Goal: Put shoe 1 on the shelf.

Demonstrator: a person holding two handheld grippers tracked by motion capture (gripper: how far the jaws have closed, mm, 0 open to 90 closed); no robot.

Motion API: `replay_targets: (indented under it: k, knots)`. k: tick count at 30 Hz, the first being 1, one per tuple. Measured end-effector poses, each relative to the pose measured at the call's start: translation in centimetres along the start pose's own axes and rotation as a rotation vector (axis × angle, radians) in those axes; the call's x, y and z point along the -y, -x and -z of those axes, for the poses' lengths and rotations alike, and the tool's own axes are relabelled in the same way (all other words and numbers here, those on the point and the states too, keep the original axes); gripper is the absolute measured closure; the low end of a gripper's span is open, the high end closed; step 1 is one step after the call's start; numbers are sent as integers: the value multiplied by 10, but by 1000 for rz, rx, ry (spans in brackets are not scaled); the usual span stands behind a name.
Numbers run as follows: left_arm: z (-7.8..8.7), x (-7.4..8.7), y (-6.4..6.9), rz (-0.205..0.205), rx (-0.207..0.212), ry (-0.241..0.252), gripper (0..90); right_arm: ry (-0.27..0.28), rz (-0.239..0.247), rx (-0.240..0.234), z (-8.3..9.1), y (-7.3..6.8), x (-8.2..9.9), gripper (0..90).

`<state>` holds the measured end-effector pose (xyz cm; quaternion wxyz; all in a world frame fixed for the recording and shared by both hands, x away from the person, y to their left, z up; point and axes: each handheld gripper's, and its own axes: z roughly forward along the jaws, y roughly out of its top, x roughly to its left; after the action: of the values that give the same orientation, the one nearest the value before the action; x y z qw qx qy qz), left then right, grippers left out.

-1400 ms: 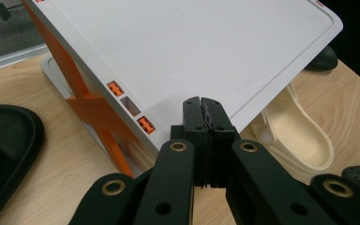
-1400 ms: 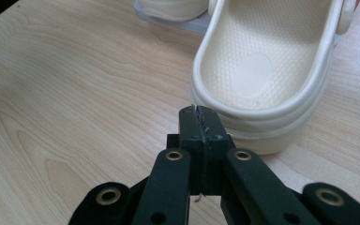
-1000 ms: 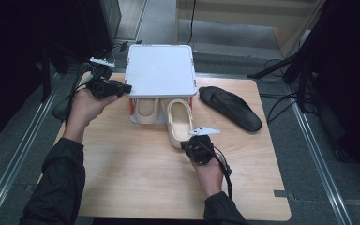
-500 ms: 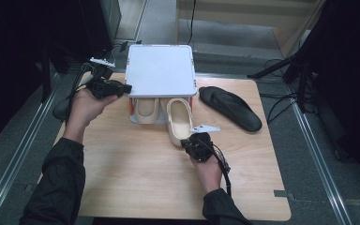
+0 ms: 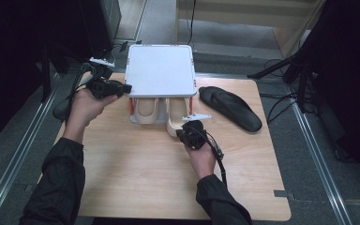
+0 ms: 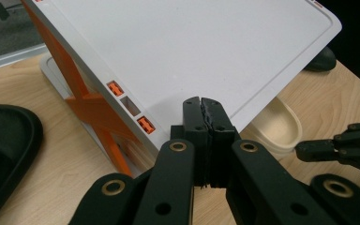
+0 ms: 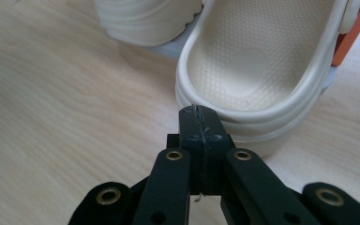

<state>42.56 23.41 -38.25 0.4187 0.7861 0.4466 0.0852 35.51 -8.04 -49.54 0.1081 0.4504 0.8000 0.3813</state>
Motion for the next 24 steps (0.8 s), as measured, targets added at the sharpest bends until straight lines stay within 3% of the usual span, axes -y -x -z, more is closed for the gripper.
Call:
replay_targets:
  k: [9, 18, 24]
  knots:
    - [0, 0, 0, 0, 3, 1, 898, 14, -6, 20, -23, -2, -24, 900]
    - [0, 0, 0, -3, 9, 1, 899, 32, -16, 18, -40, -6, -35, 900]
    - [-1, 0, -2, 0, 13, 12, 898, 29, -32, -12, -36, -5, -32, 900]
